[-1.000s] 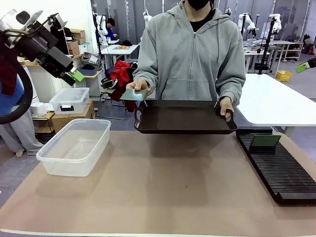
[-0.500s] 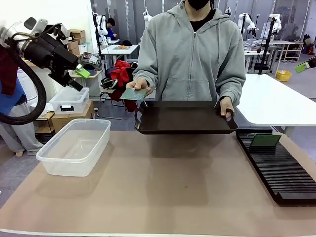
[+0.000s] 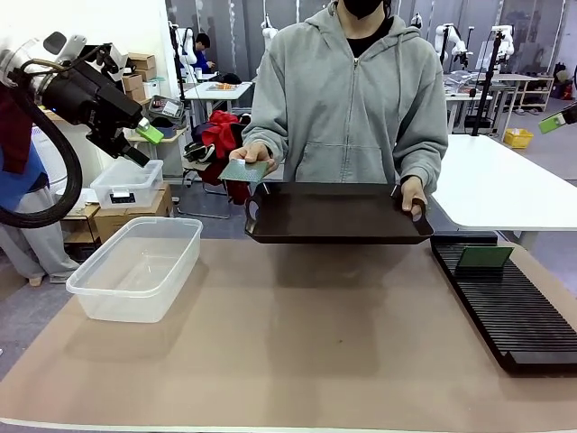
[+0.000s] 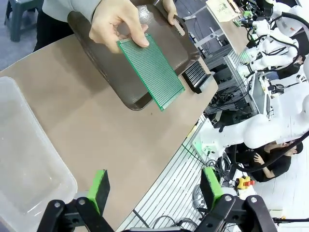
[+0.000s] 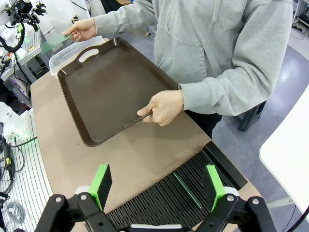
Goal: Sort PCBs into racks and boxes based on the side picked up.
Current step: Pick up the Blank PCB handed by the Human.
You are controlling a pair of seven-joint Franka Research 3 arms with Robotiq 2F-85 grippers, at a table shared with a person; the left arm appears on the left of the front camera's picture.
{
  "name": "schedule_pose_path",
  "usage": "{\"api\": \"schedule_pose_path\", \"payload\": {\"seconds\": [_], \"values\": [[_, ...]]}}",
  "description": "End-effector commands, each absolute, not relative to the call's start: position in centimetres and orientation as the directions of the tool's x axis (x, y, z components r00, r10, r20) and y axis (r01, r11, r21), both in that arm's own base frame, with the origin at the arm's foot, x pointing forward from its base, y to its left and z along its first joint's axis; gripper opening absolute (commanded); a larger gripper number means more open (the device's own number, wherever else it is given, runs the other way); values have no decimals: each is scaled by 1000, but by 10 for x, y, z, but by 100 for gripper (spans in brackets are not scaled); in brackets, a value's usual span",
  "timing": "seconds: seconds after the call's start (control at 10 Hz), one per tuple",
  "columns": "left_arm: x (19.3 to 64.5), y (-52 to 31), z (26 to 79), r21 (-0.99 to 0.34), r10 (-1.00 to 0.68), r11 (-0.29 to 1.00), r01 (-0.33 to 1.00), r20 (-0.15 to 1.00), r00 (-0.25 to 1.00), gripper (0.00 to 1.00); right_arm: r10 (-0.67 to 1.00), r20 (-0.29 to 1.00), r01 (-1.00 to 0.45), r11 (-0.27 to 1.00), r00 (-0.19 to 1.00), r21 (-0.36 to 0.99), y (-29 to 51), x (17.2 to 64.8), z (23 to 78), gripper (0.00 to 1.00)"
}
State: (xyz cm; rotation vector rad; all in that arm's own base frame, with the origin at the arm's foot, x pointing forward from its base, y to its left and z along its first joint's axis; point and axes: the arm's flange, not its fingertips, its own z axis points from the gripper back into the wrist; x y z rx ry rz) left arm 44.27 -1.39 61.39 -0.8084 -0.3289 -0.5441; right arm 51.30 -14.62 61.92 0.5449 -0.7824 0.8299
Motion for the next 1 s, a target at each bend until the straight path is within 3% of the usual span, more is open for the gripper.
{"api": "schedule_pose_path", "payload": {"seconds": [0.0,0.4,0.7,0.9], "values": [[448,-23,607,-715,-229,526,461,403,886,100,431,794,-815,563,430,136,-144,513,619,100],[475,-35,570,-876,-88,385,291,279,956,100,431,794,-815,563,430,136,-144,513,619,100],[491,-51,536,-921,-14,346,177,184,983,100,431,794,-815,563,430,136,-144,513,619,100],[498,-62,523,-929,-4,326,174,183,983,100,431,794,-815,563,430,136,-144,513,619,100]]}}
